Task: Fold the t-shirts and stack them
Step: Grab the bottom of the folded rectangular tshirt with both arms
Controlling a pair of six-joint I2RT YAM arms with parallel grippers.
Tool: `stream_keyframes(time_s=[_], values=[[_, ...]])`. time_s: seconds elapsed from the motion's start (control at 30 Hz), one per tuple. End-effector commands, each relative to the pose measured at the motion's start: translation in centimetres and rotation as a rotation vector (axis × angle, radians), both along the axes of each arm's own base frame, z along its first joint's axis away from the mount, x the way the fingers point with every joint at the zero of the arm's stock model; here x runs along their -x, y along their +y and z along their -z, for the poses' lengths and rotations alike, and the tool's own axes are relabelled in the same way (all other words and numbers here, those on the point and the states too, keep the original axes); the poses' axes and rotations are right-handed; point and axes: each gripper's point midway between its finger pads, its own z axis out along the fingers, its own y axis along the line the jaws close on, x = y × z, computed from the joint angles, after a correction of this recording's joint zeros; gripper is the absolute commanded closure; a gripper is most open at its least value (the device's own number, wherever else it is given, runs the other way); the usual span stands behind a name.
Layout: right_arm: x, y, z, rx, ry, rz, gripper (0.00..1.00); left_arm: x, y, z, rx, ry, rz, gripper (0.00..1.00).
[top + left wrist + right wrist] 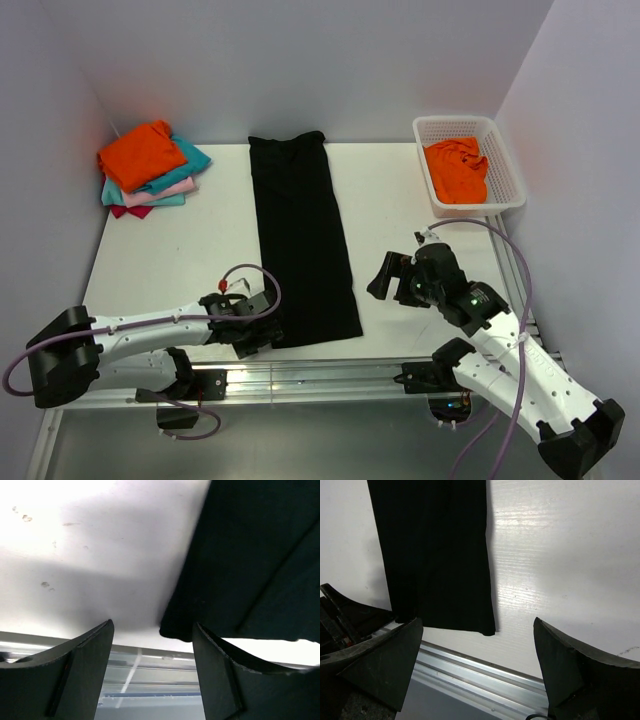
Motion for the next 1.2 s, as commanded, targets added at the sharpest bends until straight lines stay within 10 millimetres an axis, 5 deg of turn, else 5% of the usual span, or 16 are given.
stream_keyframes(time_s=[0.0, 0.23, 0.57, 0.67, 0.97, 1.17], values=[[-0.5, 0.2, -0.7, -0.012, -0.025, 0.001, 0.02, -0.4, -0.6, 0.4, 0.018, -0.015, -0.007, 0.29], [0.0, 0.3, -0.3, -0.023, -0.013, -0.012, 0.03, -0.5, -1.5, 1.4, 0.014, -0.001, 0.015, 0.33], [0.3, 0.4, -0.2, -0.040, -0.015, -0.013, 0.07, -0.5, -0.8, 1.4, -0.026, 0.002, 0.008, 0.71], [0.8, 1.5, 0.0, -0.088, -0.003, -0.063, 0.21, -0.3, -0.2, 1.1, -0.033, 0.003, -0.002, 0.82], [4.7, 4.0, 7.3, -0.164, 0.283, -0.178, 0.23, 0.4, 1.3, 1.1, -0.038, 0.010, -0.022, 0.87], [5.5, 5.0, 9.0, -0.173, 0.332, -0.181, 0.27, 0.5, 1.3, 1.2, -0.030, 0.010, -0.014, 0.88]])
